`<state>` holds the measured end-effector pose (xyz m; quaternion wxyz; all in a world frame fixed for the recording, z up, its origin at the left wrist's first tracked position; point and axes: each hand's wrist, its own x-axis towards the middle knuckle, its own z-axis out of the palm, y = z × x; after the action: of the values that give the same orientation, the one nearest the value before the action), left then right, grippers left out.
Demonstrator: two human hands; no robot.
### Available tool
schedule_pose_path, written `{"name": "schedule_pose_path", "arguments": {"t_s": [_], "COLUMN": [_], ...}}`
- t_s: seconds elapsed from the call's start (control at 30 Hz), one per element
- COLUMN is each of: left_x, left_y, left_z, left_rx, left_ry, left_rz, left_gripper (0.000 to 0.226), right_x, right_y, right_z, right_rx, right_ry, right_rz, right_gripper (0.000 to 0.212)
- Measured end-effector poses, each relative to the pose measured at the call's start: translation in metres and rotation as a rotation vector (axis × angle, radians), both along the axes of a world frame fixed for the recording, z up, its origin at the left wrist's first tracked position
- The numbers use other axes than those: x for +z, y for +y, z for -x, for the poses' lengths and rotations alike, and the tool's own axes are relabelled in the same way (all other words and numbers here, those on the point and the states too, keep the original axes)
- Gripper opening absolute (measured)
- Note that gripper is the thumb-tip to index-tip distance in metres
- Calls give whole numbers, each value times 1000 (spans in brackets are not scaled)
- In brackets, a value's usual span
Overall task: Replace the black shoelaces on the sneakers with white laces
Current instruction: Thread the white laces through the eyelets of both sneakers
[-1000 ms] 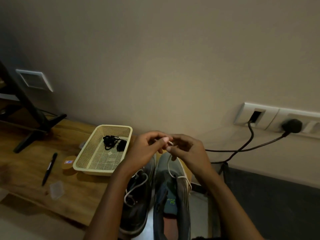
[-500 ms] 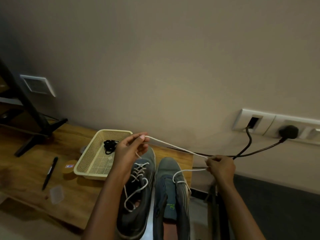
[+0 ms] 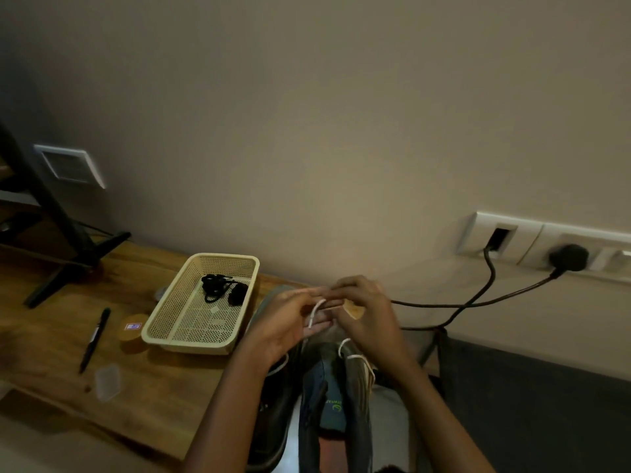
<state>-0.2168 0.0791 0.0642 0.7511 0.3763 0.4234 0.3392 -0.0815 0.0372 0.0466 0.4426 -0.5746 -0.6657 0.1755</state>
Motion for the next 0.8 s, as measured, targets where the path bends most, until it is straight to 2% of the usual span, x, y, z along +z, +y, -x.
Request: {"name": "schedule_pose_path", "arguments": {"t_s": [0.1,0.2,0.27,0.33,0.43,0.47,0.57,0.67,0.8], "left_x": [-4,-8,-7,-9,-22,-27,-20,-16,-27], "left_y": [1,4,5,4,3,1,-19,-43,-59], "left_z": [-3,-1,1,2,8,9,2,-11,-19], "left_rx": [24,-23,-43,-13,28,-8,-219,-367,-391], "left_ry": [-51,-53,-2,209,809,971,1288,1436,1469], "left_rz": [57,116,104,-1,-405,-488,-593,-666,-675], "left_gripper": [29,45,50,46,29,27,29,31,40], "right_x": [-14,-21,-19,-17,-17,-19,-26,-33,-38], "right_y": [4,5,5,6,7,6,4,3,2], "right_z": [12,8,7,1,-19,-24,-31,-31,-29], "right_rx": [29,25,35,7,-93,-117,-144,-125,-74], "right_ry": [-126,-187,-160,-67,126,169,161,94,26], "right_rz": [-37,-71,-56,-26,108,171,274,326,401], "right_gripper": [27,15,9,6,8,9,12,7,5]}}
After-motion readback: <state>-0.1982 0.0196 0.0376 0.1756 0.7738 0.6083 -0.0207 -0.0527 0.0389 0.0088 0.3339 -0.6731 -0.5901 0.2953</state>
